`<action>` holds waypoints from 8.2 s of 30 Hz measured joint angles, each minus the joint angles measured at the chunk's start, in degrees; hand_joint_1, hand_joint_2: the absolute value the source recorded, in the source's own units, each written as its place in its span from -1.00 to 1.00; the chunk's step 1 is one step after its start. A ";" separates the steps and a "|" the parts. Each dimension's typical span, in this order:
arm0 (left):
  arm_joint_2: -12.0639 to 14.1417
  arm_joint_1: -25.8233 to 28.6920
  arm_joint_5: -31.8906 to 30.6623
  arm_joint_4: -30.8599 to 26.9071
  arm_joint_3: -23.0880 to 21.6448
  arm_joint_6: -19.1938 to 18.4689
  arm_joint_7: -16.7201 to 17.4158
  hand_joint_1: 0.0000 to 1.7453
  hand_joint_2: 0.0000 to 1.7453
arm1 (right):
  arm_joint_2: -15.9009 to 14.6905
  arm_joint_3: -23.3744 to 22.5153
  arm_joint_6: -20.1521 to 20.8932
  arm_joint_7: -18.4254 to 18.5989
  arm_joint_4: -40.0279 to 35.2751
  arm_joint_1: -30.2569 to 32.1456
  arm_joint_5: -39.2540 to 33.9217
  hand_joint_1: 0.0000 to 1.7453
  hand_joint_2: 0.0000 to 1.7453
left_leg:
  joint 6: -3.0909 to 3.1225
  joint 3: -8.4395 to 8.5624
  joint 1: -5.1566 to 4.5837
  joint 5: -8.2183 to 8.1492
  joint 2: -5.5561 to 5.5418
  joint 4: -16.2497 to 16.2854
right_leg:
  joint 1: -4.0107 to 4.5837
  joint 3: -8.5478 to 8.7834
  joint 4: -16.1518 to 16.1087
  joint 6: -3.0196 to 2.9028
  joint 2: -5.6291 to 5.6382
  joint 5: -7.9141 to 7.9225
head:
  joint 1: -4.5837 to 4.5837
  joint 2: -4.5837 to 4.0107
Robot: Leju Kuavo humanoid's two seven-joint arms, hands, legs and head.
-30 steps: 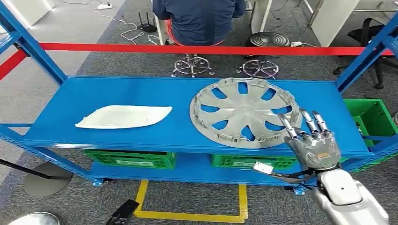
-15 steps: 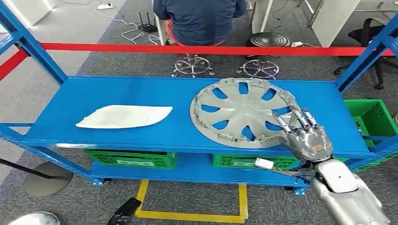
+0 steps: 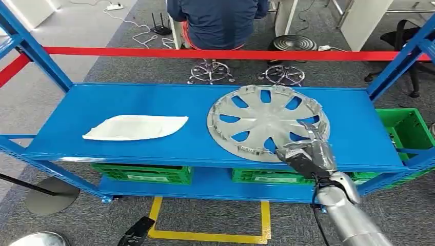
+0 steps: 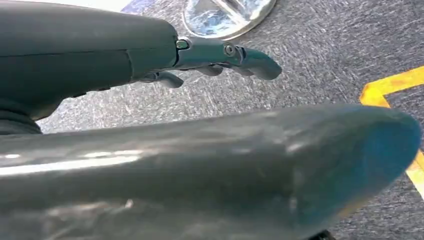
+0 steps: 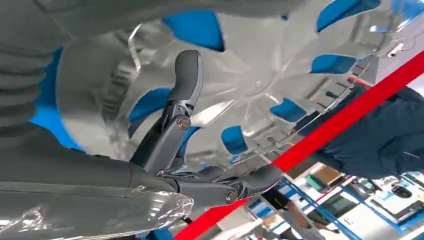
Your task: Take the parts from the cabinet and place them on the table.
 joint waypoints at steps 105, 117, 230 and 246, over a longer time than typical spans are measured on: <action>-1.38 0.53 -3.26 0.00 6.34 -0.42 -3.19 -1.00 -1.00 | -5.90 11.08 -17.42 15.00 15.28 -5.85 34.87 1.00 1.00 | 0.12 0.02 -0.05 0.21 0.01 0.03 | -0.04 0.02 -0.05 0.12 0.01 0.29 | 0.00 0.00; -1.42 0.37 -4.46 0.00 6.40 -0.55 -3.91 -1.00 -1.00 | -5.90 9.60 -22.36 6.93 15.17 -4.11 29.55 1.00 1.00 | 0.12 0.00 -0.05 0.21 0.00 0.03 | -0.04 0.01 -0.05 0.12 -0.01 0.29 | 0.02 0.00; -1.99 -4.38 -10.36 -0.37 12.17 14.60 -11.29 -1.00 -1.00 | 5.90 16.83 16.96 -15.23 -16.61 13.13 -15.82 1.00 1.00 | 0.15 -0.47 -0.07 0.34 0.09 0.03 | -0.04 -0.45 -0.02 0.09 0.08 0.40 | 0.00 0.00; 0.39 -3.26 -10.80 -0.31 12.26 18.86 -3.24 -1.00 1.00 | 6.16 20.20 17.68 -15.26 -15.08 11.98 -18.12 0.96 1.00 | 0.11 -0.46 -0.05 0.37 0.09 0.03 | -0.02 -0.45 -0.01 0.08 0.08 0.40 | 0.00 0.00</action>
